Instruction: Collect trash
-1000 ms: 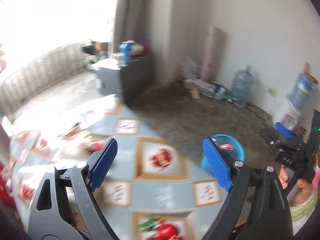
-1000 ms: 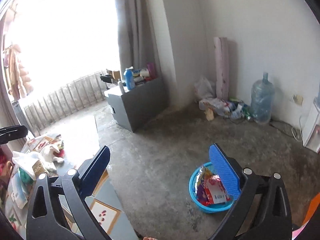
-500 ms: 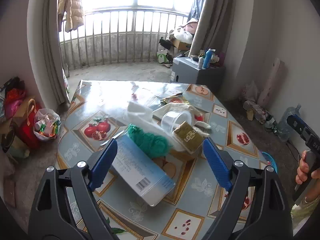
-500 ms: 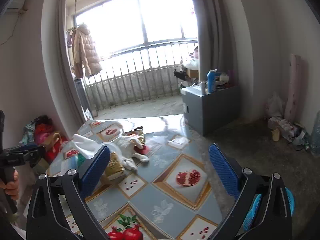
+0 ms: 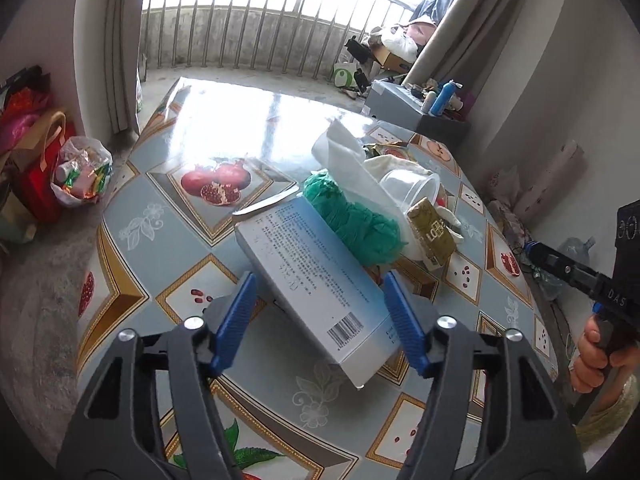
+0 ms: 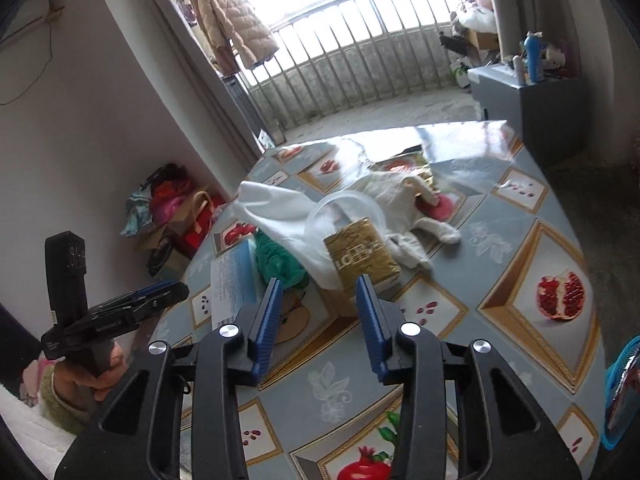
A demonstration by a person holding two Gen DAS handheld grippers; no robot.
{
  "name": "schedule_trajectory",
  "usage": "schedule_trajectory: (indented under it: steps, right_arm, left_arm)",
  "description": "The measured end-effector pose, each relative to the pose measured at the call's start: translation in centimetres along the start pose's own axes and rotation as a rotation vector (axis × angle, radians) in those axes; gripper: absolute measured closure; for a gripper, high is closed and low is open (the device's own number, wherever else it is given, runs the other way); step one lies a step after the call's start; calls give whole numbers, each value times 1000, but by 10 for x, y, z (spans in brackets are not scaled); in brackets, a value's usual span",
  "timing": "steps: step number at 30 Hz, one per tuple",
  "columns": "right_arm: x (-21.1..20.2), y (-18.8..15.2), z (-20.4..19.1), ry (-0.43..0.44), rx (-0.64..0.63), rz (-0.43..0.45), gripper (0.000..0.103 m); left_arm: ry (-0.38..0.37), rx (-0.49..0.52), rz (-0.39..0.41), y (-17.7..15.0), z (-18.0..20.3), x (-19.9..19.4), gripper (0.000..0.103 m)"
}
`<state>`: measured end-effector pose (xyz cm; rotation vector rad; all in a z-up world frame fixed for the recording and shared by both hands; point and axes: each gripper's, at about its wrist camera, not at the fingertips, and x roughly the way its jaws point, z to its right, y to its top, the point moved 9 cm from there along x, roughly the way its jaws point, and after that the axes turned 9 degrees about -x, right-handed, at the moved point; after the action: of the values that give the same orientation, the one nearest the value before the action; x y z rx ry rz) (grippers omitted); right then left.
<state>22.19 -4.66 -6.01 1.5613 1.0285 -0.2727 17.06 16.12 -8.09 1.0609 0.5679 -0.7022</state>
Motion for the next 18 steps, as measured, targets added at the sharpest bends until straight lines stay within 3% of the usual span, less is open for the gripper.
schedule_trajectory:
  steps: [4,6,14,18]
  right_arm:
    - [48,-10,-27,104,-22,-104,80]
    - [69,-16,-37,141,-23,-148,81]
    - [120,-34,-60,240,3,-280,82]
    - [118,-33,-69,218,-44,-265,82]
  left_arm:
    - [-16,-62,-69,-7,-21,18,81]
    - [-18,-80,-94,-9,-28,26,88]
    - [-79,-147,-144,-11,-36,39,92]
    - [-74,-161,-137,-7,-45,37,92]
